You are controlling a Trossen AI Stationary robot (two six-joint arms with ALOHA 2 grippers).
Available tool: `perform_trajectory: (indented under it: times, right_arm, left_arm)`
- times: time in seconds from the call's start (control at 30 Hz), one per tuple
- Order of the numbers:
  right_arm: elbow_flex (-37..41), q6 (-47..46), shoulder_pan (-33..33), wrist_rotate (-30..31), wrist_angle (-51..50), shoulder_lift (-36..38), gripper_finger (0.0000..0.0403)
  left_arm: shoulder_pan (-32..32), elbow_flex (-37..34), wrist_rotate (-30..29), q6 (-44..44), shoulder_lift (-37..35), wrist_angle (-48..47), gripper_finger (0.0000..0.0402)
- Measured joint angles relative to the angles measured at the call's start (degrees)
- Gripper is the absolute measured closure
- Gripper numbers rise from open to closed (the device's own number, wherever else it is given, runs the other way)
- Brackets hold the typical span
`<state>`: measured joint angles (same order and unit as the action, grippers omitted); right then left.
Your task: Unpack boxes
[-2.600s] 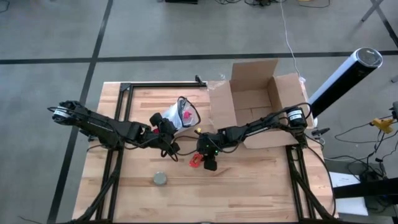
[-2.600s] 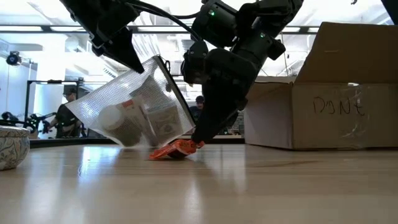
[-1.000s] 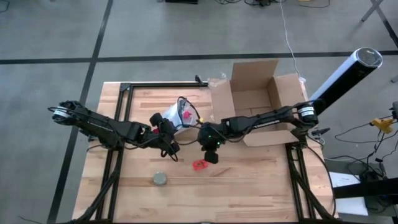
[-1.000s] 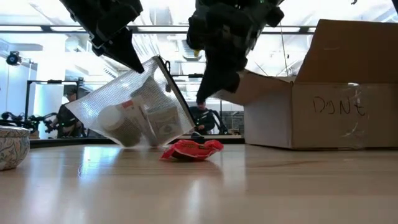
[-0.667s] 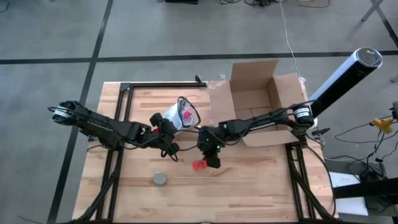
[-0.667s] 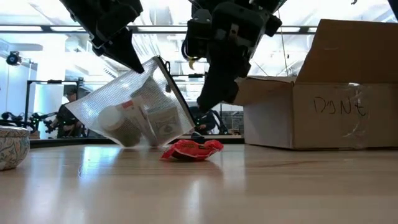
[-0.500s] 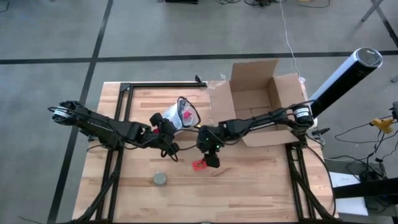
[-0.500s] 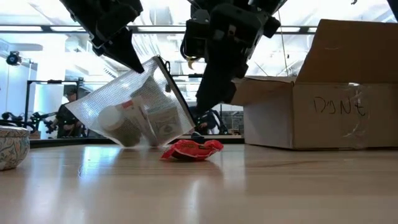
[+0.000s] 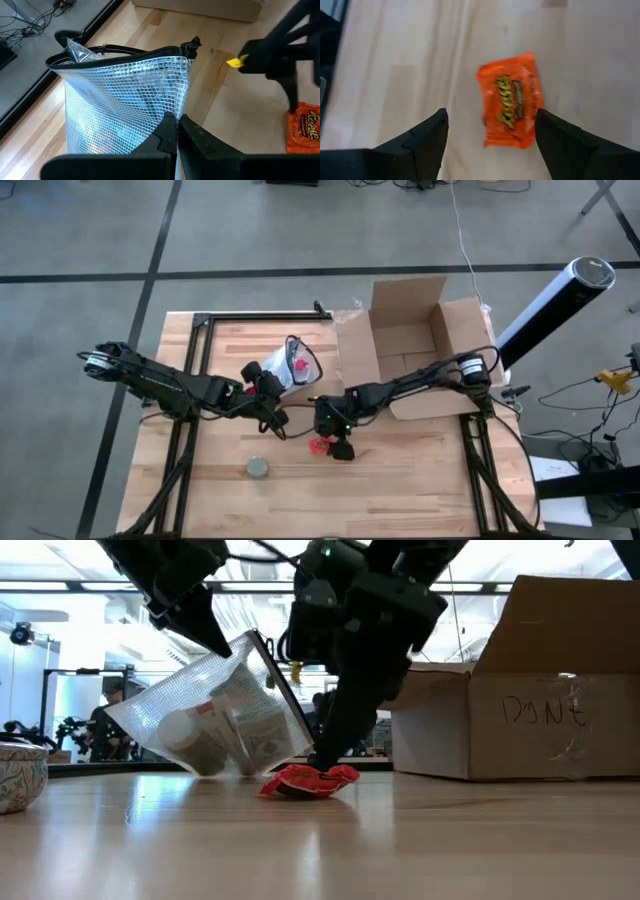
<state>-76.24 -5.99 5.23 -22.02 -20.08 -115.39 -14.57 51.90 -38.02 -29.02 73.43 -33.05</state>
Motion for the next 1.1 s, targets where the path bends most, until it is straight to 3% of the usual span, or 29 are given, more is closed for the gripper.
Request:
perform_trajectory:
  times: [0.4,0.8,1.1]
  right_arm:
    - [-0.25,0.24,0.14,2.2,0.77,-1.2,0.0083]
    - [-0.25,-5.93,0.14,3.06,6.12,-1.2,0.0095]
    - [-0.3,-14.32,0.25,2.18,7.62,-3.24,0.0063]
  left_arm:
    - [0.0,0.0,1.62,0.0,0.0,-0.03,0.0402]
    - [0.0,0.0,1.7,0.0,0.0,-0.03,0.0402]
    - [0.04,0.0,2.73,0.0,0.0,-0.06,0.0402]
